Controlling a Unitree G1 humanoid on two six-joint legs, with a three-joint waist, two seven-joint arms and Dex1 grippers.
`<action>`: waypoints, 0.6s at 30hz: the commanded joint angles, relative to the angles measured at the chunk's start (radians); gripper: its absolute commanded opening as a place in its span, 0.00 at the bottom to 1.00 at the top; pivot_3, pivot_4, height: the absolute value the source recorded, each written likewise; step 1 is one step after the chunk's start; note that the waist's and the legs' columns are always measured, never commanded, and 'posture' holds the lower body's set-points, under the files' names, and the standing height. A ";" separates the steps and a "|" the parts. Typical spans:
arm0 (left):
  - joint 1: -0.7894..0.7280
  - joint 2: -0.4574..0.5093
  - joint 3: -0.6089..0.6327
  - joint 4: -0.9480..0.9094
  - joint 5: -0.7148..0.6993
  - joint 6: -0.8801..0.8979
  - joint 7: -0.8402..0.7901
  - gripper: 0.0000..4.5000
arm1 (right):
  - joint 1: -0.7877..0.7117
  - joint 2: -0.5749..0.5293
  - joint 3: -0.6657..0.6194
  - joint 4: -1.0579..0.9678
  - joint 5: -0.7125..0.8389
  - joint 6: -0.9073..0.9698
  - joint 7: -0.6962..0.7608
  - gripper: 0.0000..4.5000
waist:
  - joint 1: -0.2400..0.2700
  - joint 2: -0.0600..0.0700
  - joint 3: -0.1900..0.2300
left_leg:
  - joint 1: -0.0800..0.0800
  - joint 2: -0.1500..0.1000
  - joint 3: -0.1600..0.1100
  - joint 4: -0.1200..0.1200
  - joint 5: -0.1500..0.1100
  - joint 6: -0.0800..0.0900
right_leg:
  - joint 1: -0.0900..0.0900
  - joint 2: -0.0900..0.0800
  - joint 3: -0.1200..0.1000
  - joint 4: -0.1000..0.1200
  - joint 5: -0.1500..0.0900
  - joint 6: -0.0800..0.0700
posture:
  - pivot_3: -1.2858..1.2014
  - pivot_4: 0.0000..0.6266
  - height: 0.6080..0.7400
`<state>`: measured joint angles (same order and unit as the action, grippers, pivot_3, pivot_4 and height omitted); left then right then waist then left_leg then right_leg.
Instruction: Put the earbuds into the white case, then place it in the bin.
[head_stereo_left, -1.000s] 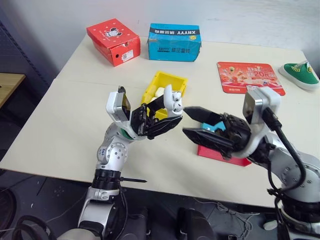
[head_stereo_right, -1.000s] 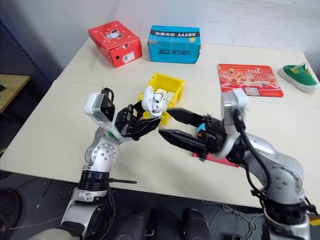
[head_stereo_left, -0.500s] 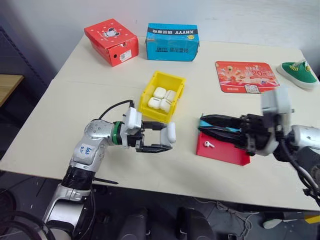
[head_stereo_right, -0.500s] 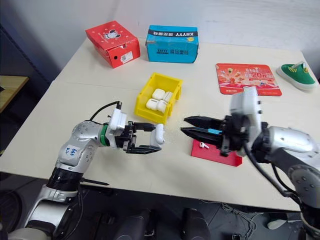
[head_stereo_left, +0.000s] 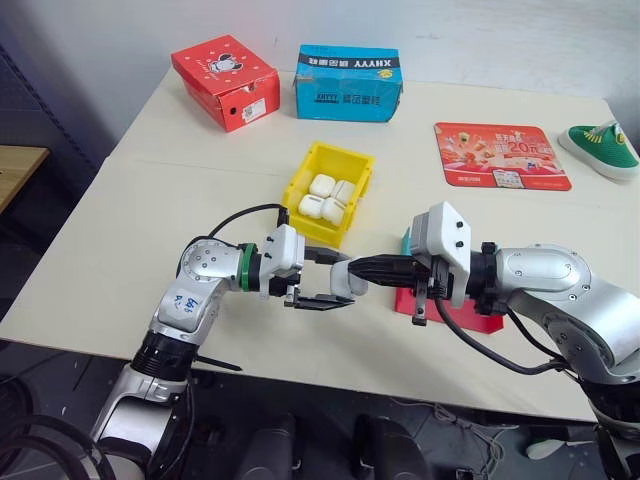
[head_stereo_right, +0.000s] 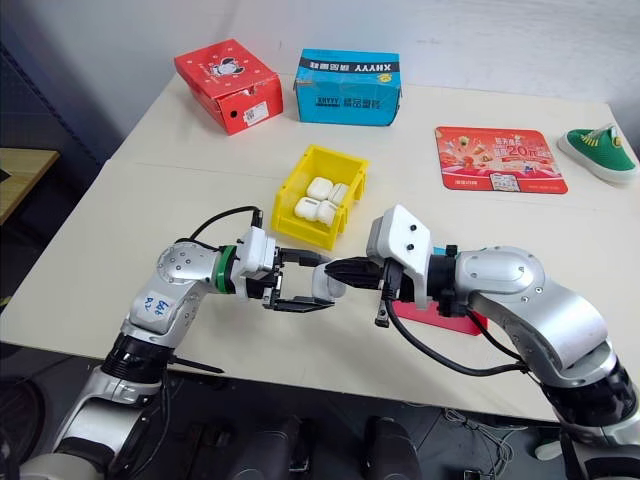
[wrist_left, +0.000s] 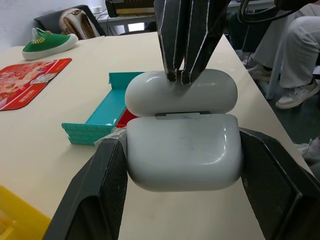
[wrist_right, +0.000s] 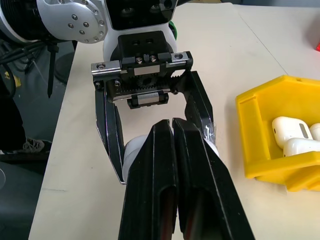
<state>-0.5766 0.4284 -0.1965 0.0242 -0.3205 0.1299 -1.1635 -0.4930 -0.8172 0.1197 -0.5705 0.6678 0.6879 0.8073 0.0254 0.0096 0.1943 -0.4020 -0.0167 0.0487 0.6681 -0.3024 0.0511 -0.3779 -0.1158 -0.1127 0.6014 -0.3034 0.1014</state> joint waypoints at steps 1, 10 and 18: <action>0.002 -0.011 0.017 -0.014 -0.010 -0.032 0.006 0.62 | 0.011 -0.020 -0.031 -0.004 -0.005 0.013 0.021 0.01 | 0.000 0.000 0.000 | 0.000 0.000 0.000 0.000 0.000 0.000 | 0.000 0.000 0.000 0.000 0.000 0.000 | 0.52 0.24 1.00; 0.055 -0.002 0.113 -0.084 -0.123 0.045 0.038 0.62 | 0.337 0.049 -0.333 -0.033 0.072 -0.069 0.000 0.01 | 0.004 -0.001 0.000 | 0.000 0.000 -0.001 0.000 0.000 0.000 | 0.001 0.000 -0.001 0.000 0.000 0.000 | 0.52 0.24 1.00; 0.078 0.067 0.260 -0.106 -0.207 0.182 0.132 0.62 | 0.726 0.171 -0.677 -0.053 0.130 -0.242 0.085 0.29 | 0.003 -0.001 0.000 | 0.004 0.000 0.000 0.000 0.001 0.000 | 0.003 0.001 0.001 0.003 0.000 0.001 | 0.52 0.24 1.00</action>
<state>-0.4919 0.4809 0.0272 -0.0588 -0.5060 0.2913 -1.0593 0.2239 -0.6664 -0.4967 -0.5836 0.7944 0.5182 0.8805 0.0287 0.0090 0.1942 -0.3966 -0.0168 0.0490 0.6672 -0.3015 0.0505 -0.3739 -0.1152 -0.1112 0.6046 -0.3030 0.1024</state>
